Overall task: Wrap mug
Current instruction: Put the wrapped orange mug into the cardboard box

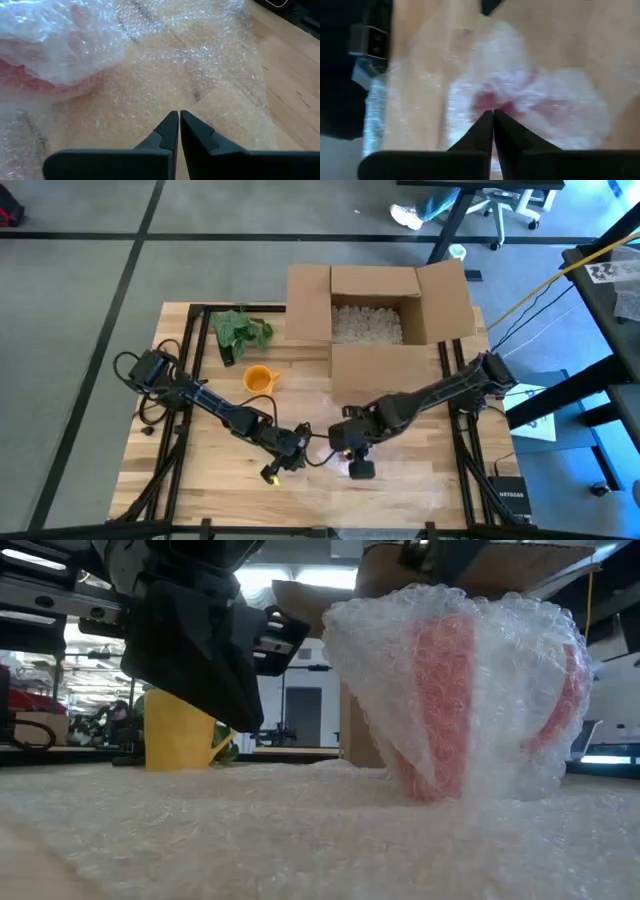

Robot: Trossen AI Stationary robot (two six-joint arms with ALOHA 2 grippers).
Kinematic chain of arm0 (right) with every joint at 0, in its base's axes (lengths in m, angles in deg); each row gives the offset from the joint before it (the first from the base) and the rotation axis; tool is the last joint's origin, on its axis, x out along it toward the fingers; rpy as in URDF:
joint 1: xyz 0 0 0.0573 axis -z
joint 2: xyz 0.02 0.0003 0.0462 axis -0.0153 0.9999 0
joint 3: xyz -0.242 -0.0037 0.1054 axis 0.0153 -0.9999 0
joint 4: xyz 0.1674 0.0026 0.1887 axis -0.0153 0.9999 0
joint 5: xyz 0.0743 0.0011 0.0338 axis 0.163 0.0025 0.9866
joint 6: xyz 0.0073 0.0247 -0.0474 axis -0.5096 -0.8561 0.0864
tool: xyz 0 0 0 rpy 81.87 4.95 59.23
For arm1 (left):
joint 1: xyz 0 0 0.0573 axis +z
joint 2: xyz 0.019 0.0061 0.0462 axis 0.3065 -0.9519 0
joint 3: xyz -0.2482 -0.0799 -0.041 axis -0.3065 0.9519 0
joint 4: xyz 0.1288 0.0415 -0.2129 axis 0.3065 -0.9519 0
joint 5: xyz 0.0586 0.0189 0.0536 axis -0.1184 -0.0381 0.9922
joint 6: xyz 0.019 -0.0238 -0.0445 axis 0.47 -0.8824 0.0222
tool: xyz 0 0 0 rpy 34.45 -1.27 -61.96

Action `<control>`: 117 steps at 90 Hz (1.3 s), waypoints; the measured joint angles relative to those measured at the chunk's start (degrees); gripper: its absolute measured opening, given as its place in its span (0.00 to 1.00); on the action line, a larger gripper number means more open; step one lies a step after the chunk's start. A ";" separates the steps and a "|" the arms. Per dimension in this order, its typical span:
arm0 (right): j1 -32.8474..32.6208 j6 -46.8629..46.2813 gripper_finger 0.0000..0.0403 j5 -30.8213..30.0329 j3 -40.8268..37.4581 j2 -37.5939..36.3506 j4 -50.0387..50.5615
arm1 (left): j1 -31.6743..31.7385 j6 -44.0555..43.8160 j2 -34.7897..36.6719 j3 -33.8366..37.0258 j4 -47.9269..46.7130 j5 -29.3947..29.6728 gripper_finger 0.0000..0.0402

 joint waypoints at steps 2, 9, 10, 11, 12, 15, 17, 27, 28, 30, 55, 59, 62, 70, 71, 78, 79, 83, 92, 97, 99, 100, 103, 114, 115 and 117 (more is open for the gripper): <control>-0.44 -0.75 0.04 -0.16 0.00 0.00 0.14 | 0.00 0.00 0.02 0.00 -0.03 -0.02 0.00; -1.93 -2.83 0.10 -1.90 -0.23 0.00 -0.13 | 0.00 0.08 0.00 0.00 -0.15 -0.07 0.00; -2.10 -3.11 0.11 -2.15 -0.27 0.00 -0.11 | 0.00 0.08 0.00 0.00 -0.14 -0.07 0.00; -2.25 -3.40 0.12 -2.39 -0.32 0.00 -0.07 | 0.00 0.08 0.00 0.00 -0.13 -0.07 0.00; -2.38 -3.66 0.13 -2.65 -0.37 0.00 -0.03 | 0.00 0.07 0.00 0.00 -0.10 -0.05 0.00; -2.66 -4.05 0.16 -3.42 -0.53 0.00 0.02 | 0.00 0.07 0.00 0.00 -0.05 -0.05 0.00; -2.71 -4.24 0.18 -3.93 -0.64 0.00 -0.07 | 0.00 0.07 0.02 0.00 -0.03 -0.04 0.00; -2.54 -4.48 0.28 -6.20 -0.74 0.00 -0.86 | 0.02 0.04 0.00 0.00 0.04 -0.04 0.00; -2.53 -4.47 0.29 -6.37 -0.74 0.00 -0.93 | 0.02 0.04 0.00 0.00 0.06 -0.04 0.00; -2.53 -4.45 0.30 -6.58 -0.74 0.00 -0.97 | 0.02 0.02 0.01 0.00 0.10 -0.06 0.00; -2.60 -4.47 0.34 -7.15 -0.76 0.00 -1.44 | -0.09 -0.15 0.00 0.00 0.13 -0.05 0.00; -2.60 -4.77 0.34 -7.15 -0.76 0.10 -1.52 | -0.12 -0.17 0.00 0.00 0.13 -0.07 0.00; -2.60 -4.90 0.34 -7.15 -0.76 0.36 -1.68 | -0.13 -0.17 0.00 0.00 0.13 -0.07 0.00; -2.60 -4.90 0.34 -7.03 -0.78 1.70 -2.10 | -0.30 -0.20 0.00 0.00 0.11 -0.07 0.00; -2.60 -4.89 0.34 -6.97 -0.79 1.96 -2.37 | -0.35 -0.20 0.00 0.00 0.11 -0.07 0.00; -2.71 -4.28 0.34 -6.40 -0.79 3.53 -3.83 | -0.73 -0.20 0.00 0.00 0.11 -0.04 0.00; -2.80 -4.21 0.34 -6.36 -0.79 3.75 -3.81 | -0.74 -0.20 0.00 0.00 0.11 -0.04 0.00; -2.93 -4.01 0.34 -6.08 -0.79 4.58 -3.53 | -0.76 -0.20 0.02 0.00 0.11 -0.06 0.00; -2.92 -3.81 0.34 -5.92 -0.82 5.92 -3.19 | -0.81 -0.34 0.00 0.00 0.11 -0.10 0.00; -2.92 -3.81 0.34 -5.59 -0.83 6.03 -3.25 | -0.77 -0.35 0.02 0.00 0.13 -0.09 0.00; -2.92 -3.79 0.34 -5.51 -0.83 6.14 -3.33 | -0.76 -0.35 0.00 0.00 0.11 -0.08 0.00; -2.92 -3.79 0.34 -5.49 -0.83 6.19 -3.44 | -0.76 -0.37 0.00 0.00 0.11 -0.07 0.00; -2.92 -3.78 0.34 -5.46 -0.81 6.31 -3.87 | -0.76 -0.39 0.00 0.00 0.11 -0.08 0.00; -2.92 -3.27 0.34 -5.49 -0.99 7.13 -4.86 | -0.76 -0.40 0.00 0.00 0.14 -0.06 0.00; -2.92 -3.23 0.34 -5.49 -1.09 7.20 -5.15 | -0.77 -0.40 0.00 0.00 0.13 -0.07 0.00; -2.92 -3.16 0.34 -5.49 -1.42 7.28 -5.66 | -0.77 -0.43 0.00 0.00 0.15 -0.07 0.00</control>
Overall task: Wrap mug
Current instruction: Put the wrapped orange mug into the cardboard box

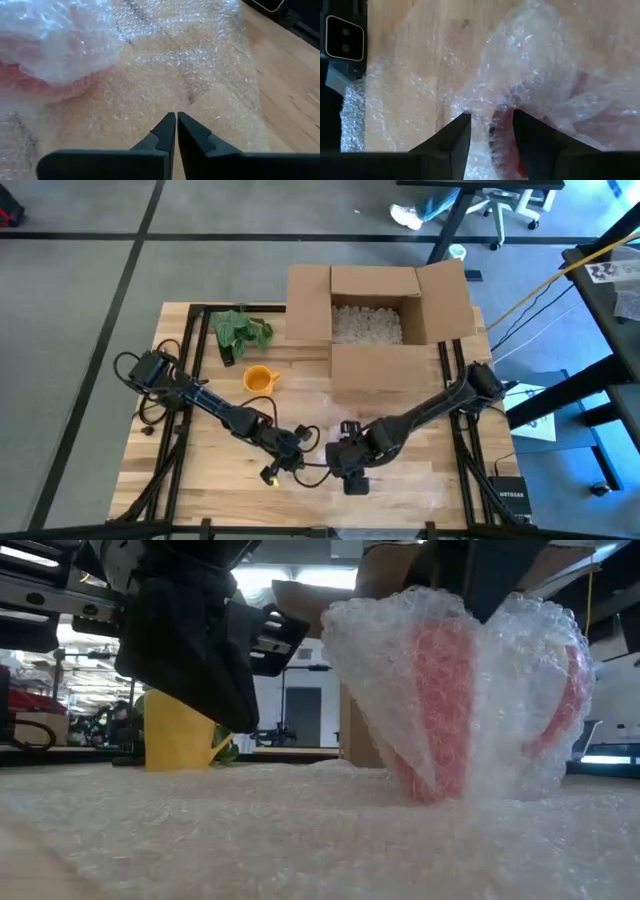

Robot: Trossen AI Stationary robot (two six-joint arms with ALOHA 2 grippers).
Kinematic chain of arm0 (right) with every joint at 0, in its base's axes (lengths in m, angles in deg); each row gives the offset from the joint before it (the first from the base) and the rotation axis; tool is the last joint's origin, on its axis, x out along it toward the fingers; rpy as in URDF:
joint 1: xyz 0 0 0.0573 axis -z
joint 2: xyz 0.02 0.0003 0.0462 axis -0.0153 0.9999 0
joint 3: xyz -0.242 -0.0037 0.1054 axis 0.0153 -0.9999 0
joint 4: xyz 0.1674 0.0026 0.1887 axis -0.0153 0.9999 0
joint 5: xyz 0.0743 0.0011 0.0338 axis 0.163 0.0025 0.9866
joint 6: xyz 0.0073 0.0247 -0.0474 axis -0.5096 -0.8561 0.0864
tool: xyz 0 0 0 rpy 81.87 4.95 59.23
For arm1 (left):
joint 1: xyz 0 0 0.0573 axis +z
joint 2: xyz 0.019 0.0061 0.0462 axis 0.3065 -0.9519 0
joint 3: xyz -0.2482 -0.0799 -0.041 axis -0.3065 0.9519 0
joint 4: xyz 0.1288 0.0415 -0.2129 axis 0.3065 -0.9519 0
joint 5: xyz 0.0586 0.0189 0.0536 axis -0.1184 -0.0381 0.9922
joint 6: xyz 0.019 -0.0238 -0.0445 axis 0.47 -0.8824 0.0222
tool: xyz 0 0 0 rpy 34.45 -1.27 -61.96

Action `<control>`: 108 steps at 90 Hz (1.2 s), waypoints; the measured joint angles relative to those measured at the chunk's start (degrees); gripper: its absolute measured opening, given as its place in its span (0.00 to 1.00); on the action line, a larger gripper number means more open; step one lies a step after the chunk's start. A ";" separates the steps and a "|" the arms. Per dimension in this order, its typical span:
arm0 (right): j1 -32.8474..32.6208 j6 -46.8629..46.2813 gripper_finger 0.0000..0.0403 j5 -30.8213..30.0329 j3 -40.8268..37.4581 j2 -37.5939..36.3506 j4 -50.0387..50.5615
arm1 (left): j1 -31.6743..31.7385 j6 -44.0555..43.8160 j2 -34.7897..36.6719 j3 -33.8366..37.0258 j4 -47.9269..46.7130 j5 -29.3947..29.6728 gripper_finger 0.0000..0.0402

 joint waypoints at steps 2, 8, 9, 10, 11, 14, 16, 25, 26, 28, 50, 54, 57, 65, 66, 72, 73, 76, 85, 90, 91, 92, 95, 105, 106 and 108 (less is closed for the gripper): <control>0.00 0.00 0.34 0.00 -0.42 0.12 -0.35 | 0.01 -0.06 0.00 0.00 0.03 0.00 0.00; 0.02 -0.01 0.34 0.16 -2.49 0.24 -2.51 | -0.01 -0.16 0.01 0.00 -0.04 -0.01 0.00; 0.02 -0.02 0.34 0.29 -2.88 0.24 -3.12 | -0.03 -0.16 0.01 0.00 -0.04 -0.02 0.00; 0.02 -0.01 0.34 0.42 -3.26 0.24 -3.67 | -0.05 -0.16 0.00 0.00 -0.04 -0.04 0.00; 0.02 -0.06 0.34 0.51 -3.64 0.23 -4.20 | -0.09 -0.17 0.00 0.00 -0.04 -0.03 0.00; 0.02 -0.48 0.34 0.64 -4.81 0.15 -5.83 | -0.24 -0.18 0.00 0.00 -0.04 -0.02 0.00; 0.02 -0.66 0.34 0.68 -5.49 0.10 -6.65 | -0.32 -0.18 0.00 0.00 -0.04 -0.02 0.00; -0.15 -0.96 0.34 0.80 -7.47 -0.09 -7.76 | -0.32 -0.03 0.00 0.00 0.07 -0.01 0.00; -0.15 -0.96 0.34 0.74 -7.61 -0.09 -7.81 | -0.32 -0.04 0.00 0.00 0.09 -0.02 0.00; -0.13 -0.96 0.34 0.38 -7.90 -0.09 -8.15 | -0.32 -0.03 0.00 0.00 0.15 0.00 0.00; 0.33 -1.05 0.12 -3.84 -8.02 -0.29 -8.24 | -0.34 0.15 0.07 0.00 0.54 0.02 0.00; 0.32 -0.60 0.06 -4.54 -7.61 -0.27 -7.78 | -0.34 0.10 0.11 0.00 0.55 0.02 0.00; 0.30 -0.48 0.05 -5.13 -7.19 -0.21 -7.52 | -0.32 0.04 0.11 0.00 0.53 0.02 0.00; 0.28 -0.66 0.04 -6.21 -6.20 -0.01 -6.65 | -0.43 0.04 0.11 0.00 0.51 0.02 0.00; 0.28 -0.66 0.04 -6.28 -6.09 0.02 -6.57 | -0.46 0.04 0.11 0.00 0.51 0.02 0.00; 0.00 -0.24 0.04 -6.93 -4.98 0.04 -5.52 | -0.65 0.03 0.11 0.00 0.51 0.04 0.00; 0.00 -0.14 0.04 -7.11 -4.79 0.02 -5.33 | -0.66 0.04 0.11 0.00 0.51 0.04 0.00; -0.03 0.16 0.04 -7.58 -4.23 -0.12 -4.80 | -0.69 0.01 0.11 0.00 0.49 0.04 0.00; -0.34 0.41 0.03 -8.76 -2.62 -1.93 -3.04 | -0.72 -0.35 0.16 0.00 0.00 0.04 0.00; -0.34 0.43 0.03 -9.73 -1.76 -3.13 -2.03 | -0.72 -0.53 0.48 0.00 -0.55 0.06 0.00; -0.35 0.45 0.03 -9.88 -1.61 -3.32 -1.84 | -0.72 -0.69 0.63 0.00 -0.62 0.07 0.00; -0.35 0.44 0.03 -10.00 -1.42 -3.46 -1.62 | -0.72 -0.85 0.80 0.00 -0.70 0.07 0.00; -0.35 0.30 0.03 -10.21 -0.88 -3.78 -0.77 | -0.72 -0.98 1.40 0.00 -1.28 0.09 0.00; -0.97 -0.46 0.03 -12.39 0.70 -4.92 2.99 | -1.34 -1.47 4.46 -0.02 -3.25 1.82 0.00; -1.07 -0.46 0.03 -12.63 0.90 -5.12 3.27 | -1.46 -1.49 4.82 -0.02 -3.45 2.05 0.00; -1.11 -0.44 0.03 -13.17 1.29 -5.55 3.59 | -1.78 -1.49 5.44 -0.02 -3.94 2.67 0.00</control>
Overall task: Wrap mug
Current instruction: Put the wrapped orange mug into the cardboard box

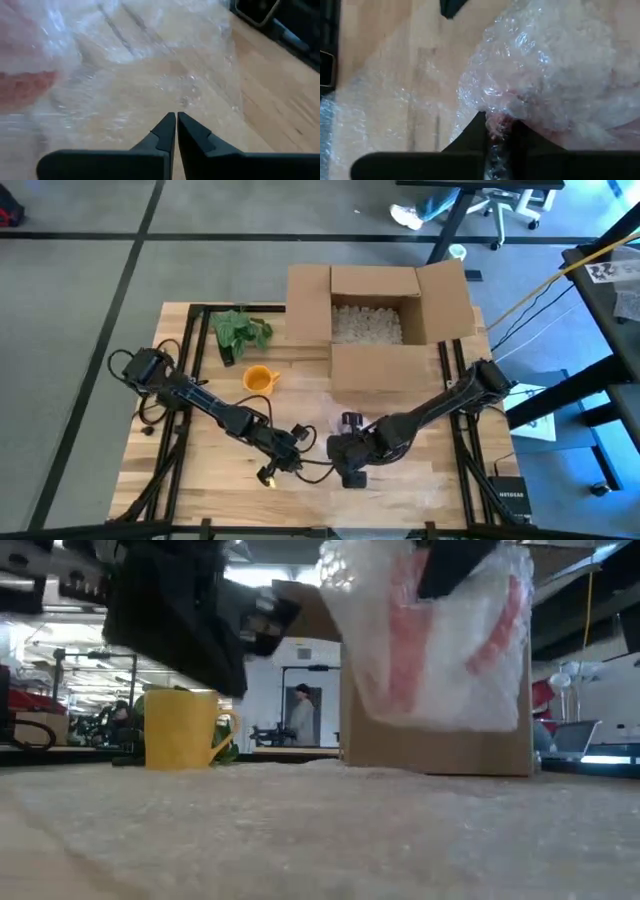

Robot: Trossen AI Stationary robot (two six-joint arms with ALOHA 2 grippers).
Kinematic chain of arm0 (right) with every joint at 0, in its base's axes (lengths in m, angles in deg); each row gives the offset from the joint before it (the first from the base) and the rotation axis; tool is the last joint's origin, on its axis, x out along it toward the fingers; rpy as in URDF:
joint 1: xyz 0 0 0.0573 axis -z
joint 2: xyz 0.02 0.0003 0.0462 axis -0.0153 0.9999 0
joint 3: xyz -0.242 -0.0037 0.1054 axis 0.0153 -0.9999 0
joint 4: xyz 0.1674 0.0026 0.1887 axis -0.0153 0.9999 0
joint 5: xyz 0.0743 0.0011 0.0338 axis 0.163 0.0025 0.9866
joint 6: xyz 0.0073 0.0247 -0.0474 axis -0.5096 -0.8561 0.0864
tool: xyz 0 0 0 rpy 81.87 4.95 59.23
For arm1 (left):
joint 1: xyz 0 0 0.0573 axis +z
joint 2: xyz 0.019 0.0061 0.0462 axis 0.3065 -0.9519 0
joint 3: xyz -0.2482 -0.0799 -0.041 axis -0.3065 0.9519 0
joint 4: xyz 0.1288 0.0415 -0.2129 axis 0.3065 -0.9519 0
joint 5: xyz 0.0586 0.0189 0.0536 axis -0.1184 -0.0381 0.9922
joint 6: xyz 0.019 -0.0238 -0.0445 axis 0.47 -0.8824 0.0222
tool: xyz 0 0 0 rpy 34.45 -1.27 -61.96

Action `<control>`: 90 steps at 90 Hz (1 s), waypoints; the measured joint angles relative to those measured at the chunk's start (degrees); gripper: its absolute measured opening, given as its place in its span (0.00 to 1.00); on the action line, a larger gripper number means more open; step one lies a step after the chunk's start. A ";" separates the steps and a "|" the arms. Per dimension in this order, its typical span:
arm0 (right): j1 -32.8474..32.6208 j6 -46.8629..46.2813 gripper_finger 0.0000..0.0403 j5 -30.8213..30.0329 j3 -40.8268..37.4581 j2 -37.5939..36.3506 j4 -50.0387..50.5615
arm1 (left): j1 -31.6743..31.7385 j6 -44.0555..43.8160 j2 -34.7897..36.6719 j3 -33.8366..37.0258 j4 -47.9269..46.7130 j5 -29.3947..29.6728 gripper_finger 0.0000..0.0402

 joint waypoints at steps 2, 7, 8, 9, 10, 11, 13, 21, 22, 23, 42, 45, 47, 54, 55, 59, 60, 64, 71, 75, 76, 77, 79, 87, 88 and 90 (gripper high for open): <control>0.00 0.00 0.03 -0.49 0.44 -0.56 0.26 | -0.29 0.00 0.58 0.00 -0.46 0.53 0.00; -0.02 -0.07 0.03 -1.22 1.70 -1.54 1.29 | -1.00 -0.05 1.84 0.00 -1.19 1.02 0.00; -0.02 -0.07 0.03 -1.34 1.94 -1.76 1.52 | -1.15 -0.07 2.10 0.00 -1.36 1.12 0.00; -0.04 -0.08 0.03 -1.42 2.21 -1.98 1.78 | -1.30 -0.09 2.33 0.00 -1.52 1.21 0.00; -0.06 -0.09 0.03 -1.52 2.45 -2.15 2.03 | -1.43 -0.17 2.46 0.00 -1.67 1.24 0.00; -0.09 -0.11 0.03 -1.62 2.68 -2.29 2.28 | -1.56 -0.27 2.57 0.00 -1.79 1.24 0.00; -0.27 -0.09 0.03 -1.88 3.27 -2.44 2.86 | -1.77 -0.63 2.83 0.00 -1.90 1.24 0.00; -0.42 0.29 0.03 -2.72 6.24 -3.07 4.66 | -2.74 -1.40 3.13 0.00 -2.23 1.73 0.00; -0.42 0.36 0.03 -2.83 6.75 -3.14 4.98 | -2.82 -1.45 3.12 0.00 -2.26 1.81 0.00; -0.42 0.53 0.03 -2.90 7.30 -3.25 5.30 | -2.88 -1.48 3.11 0.00 -2.30 1.85 0.00; -0.42 3.89 0.03 -5.72 19.56 -4.32 11.99 | -3.85 -2.12 3.11 0.00 -3.07 2.27 0.00; -0.41 4.73 0.03 -6.09 21.58 -4.29 13.01 | -3.83 -2.12 3.11 0.00 -2.94 2.28 0.00; -0.39 5.27 0.03 -6.39 22.86 -4.29 13.52 | -3.83 -2.15 3.11 0.00 -2.95 2.29 0.00; -0.09 7.07 0.03 -8.86 27.59 -4.29 16.39 | -3.79 -2.30 3.11 0.00 -3.03 2.31 0.00; 0.02 7.23 0.03 -9.16 28.27 -4.29 17.09 | -3.78 -2.29 3.11 0.00 -3.05 2.32 0.00; 0.56 7.41 0.03 -10.03 30.87 -4.29 20.18 | -3.69 -2.29 3.10 0.00 -2.97 2.32 0.00; 0.76 7.46 0.02 -10.22 31.42 -4.29 20.79 | -3.69 -2.29 3.10 0.00 -2.92 2.32 0.00; 1.63 7.71 0.02 -11.25 33.51 -4.29 23.08 | -3.70 -2.28 3.09 0.00 -2.91 2.32 0.00; 3.43 8.39 0.02 -13.40 36.09 -4.31 26.51 | -3.70 -2.32 3.08 0.00 -2.97 2.32 0.00; 4.68 8.78 0.02 -13.54 37.34 -4.31 28.48 | -3.70 -2.32 3.08 0.00 -2.96 2.30 0.00; 5.00 8.88 0.02 -13.49 37.60 -4.31 28.85 | -3.70 -2.30 3.08 0.00 -2.93 2.29 0.00; 5.33 8.97 0.02 -13.45 37.84 -4.31 29.15 | -3.70 -2.26 3.08 0.00 -2.92 2.29 0.00; 6.05 9.17 0.02 -13.41 38.24 -4.31 29.55 | -3.70 -2.13 3.08 0.00 -2.90 2.29 0.00; 9.08 11.23 0.02 -12.76 39.20 -4.31 29.65 | -3.66 -2.06 3.08 0.00 -2.72 2.32 0.00; 9.43 11.54 0.02 -12.57 39.27 -4.31 29.64 | -3.65 -2.05 3.08 0.00 -2.73 2.32 0.00; 10.10 12.08 0.02 -12.29 39.36 -4.31 29.59 | -3.65 -2.05 3.08 0.00 -2.77 2.32 0.00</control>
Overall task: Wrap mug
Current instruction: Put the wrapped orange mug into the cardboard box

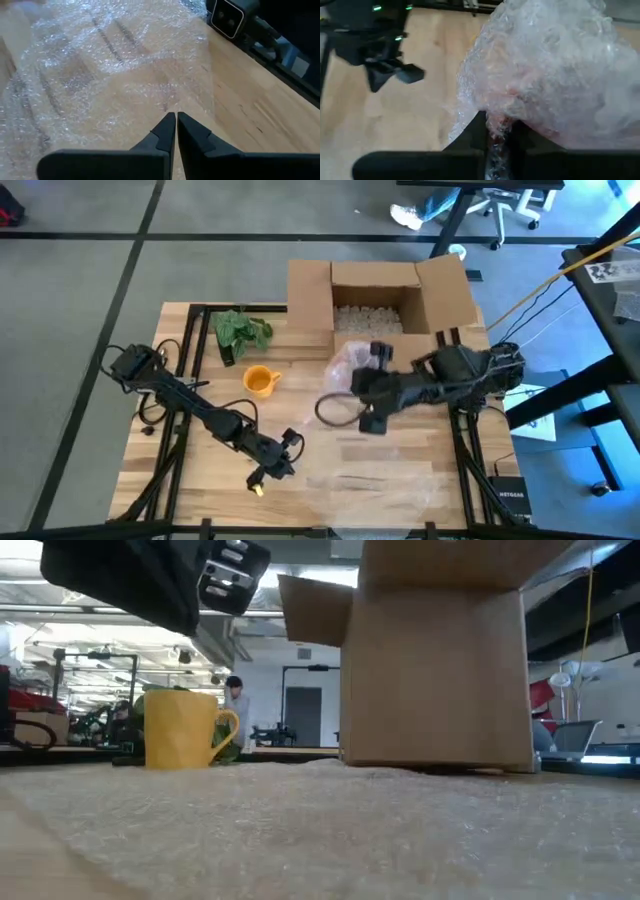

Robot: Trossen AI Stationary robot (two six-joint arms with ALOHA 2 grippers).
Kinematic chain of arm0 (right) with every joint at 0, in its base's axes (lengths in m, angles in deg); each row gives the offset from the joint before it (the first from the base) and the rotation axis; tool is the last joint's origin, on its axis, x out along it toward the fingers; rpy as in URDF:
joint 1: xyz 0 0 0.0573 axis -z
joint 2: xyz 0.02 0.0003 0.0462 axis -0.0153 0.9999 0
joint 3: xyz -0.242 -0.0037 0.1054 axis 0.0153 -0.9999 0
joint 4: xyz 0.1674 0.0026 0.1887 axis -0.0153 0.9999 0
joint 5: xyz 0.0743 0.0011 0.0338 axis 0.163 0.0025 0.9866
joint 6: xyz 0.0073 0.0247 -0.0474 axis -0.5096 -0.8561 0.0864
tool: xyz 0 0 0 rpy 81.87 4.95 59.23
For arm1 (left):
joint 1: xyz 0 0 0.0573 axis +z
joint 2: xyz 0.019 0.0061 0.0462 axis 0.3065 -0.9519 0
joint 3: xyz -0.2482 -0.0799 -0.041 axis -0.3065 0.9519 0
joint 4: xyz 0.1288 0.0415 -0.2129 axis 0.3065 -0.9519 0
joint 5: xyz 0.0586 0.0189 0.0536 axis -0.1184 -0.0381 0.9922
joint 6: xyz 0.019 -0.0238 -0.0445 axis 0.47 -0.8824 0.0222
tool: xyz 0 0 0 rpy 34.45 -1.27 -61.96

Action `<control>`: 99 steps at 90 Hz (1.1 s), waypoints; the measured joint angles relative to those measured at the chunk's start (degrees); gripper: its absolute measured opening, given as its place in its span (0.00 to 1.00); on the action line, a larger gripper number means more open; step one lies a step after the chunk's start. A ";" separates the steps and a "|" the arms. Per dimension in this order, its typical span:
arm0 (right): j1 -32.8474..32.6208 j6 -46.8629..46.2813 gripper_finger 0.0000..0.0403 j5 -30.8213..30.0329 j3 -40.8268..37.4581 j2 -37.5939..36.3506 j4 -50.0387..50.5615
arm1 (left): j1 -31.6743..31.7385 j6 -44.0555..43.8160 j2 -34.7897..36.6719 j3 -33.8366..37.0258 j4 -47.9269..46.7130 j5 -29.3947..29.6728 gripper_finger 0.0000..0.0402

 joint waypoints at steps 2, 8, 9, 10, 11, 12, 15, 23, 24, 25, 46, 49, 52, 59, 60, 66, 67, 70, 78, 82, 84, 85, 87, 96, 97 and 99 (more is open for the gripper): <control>0.65 0.54 0.02 0.22 0.02 0.00 -0.20 | 0.00 0.00 0.00 0.00 -0.06 0.00 0.00; 2.32 2.37 0.02 1.19 0.03 0.00 -1.27 | 0.00 -0.11 0.00 0.00 -0.14 0.00 0.00; 2.58 2.68 0.02 1.38 0.03 0.00 -1.44 | 0.00 -0.17 -0.01 0.00 -0.15 0.00 0.00; 2.82 2.94 0.02 1.55 0.03 0.00 -1.62 | 0.00 -0.23 -0.02 0.00 -0.15 0.00 0.00; 3.01 3.10 0.02 1.68 0.03 0.00 -1.80 | 0.00 -0.24 -0.02 0.00 -0.17 -0.01 0.00; 3.21 3.28 0.02 1.85 0.08 0.00 -1.94 | 0.00 -0.24 -0.02 0.00 -0.20 -0.02 0.00; 3.68 3.89 0.02 2.23 0.47 0.01 -2.12 | 0.00 -0.25 -0.02 0.00 -0.24 0.00 0.00; 3.93 4.78 0.02 2.82 2.23 0.07 -2.45 | 0.00 -0.26 -0.02 0.00 -0.39 0.00 0.00; 3.91 4.87 0.02 2.82 2.42 0.07 -2.59 | 0.00 -0.26 -0.02 0.00 -0.46 0.00 0.00; 3.90 5.07 0.02 2.88 2.63 0.07 -2.79 | -0.01 -0.26 -0.02 0.00 -0.52 -0.01 0.00; 4.36 5.71 0.02 2.59 4.69 -1.13 -2.03 | -0.07 -0.27 -0.06 0.00 -0.58 -0.01 0.00; 5.14 5.56 0.02 1.92 4.83 -1.24 -1.16 | -0.08 -0.25 -0.07 0.00 -0.54 -0.01 0.00; 5.87 5.52 0.02 1.39 5.11 -1.27 0.14 | -0.08 -0.23 -0.07 0.00 -0.29 -0.02 0.00; 7.83 5.51 0.02 0.41 5.08 -1.27 2.21 | -0.07 -0.26 -0.07 0.00 -0.17 -0.02 0.00; 8.19 5.51 0.02 0.46 5.07 -1.27 2.43 | -0.07 -0.26 -0.07 0.00 -0.16 -0.02 0.00; 10.70 5.50 0.02 0.79 5.03 -1.26 4.37 | -0.07 -0.23 -0.07 0.00 -0.13 -0.01 0.00; 11.21 5.49 0.02 0.94 5.02 -1.25 4.73 | -0.07 -0.22 -0.07 0.00 -0.10 0.00 0.00; 12.55 5.58 0.02 1.54 5.02 -1.26 5.51 | -0.07 0.00 -0.07 0.00 -0.10 -0.02 0.00; 16.23 6.68 0.02 2.20 5.02 -1.12 5.95 | -0.07 0.39 -0.07 0.00 0.07 0.00 0.00; 18.08 7.45 0.02 3.10 5.02 -1.01 5.97 | -0.09 0.43 -0.07 0.00 -0.02 0.00 0.00; 19.05 7.88 0.02 3.63 5.02 -0.97 5.94 | -0.07 0.47 -0.07 0.00 -0.02 -0.01 0.00; 19.56 8.11 0.02 3.90 5.02 -0.96 5.93 | -0.07 0.48 -0.07 0.00 -0.02 -0.02 0.00; 20.50 8.58 0.02 4.42 5.02 -0.94 5.90 | -0.07 0.48 -0.07 0.00 -0.02 -0.01 0.00; 25.29 10.10 0.02 7.68 5.04 -0.66 5.79 | 0.00 0.59 -0.22 0.00 0.00 -0.02 0.00; 25.75 10.22 0.02 8.05 5.04 -0.59 5.80 | 0.00 0.58 -0.29 0.00 0.06 -0.02 0.00; 26.87 10.42 0.02 8.82 5.04 -0.40 5.83 | 0.00 0.58 -0.38 0.00 0.13 -0.02 0.00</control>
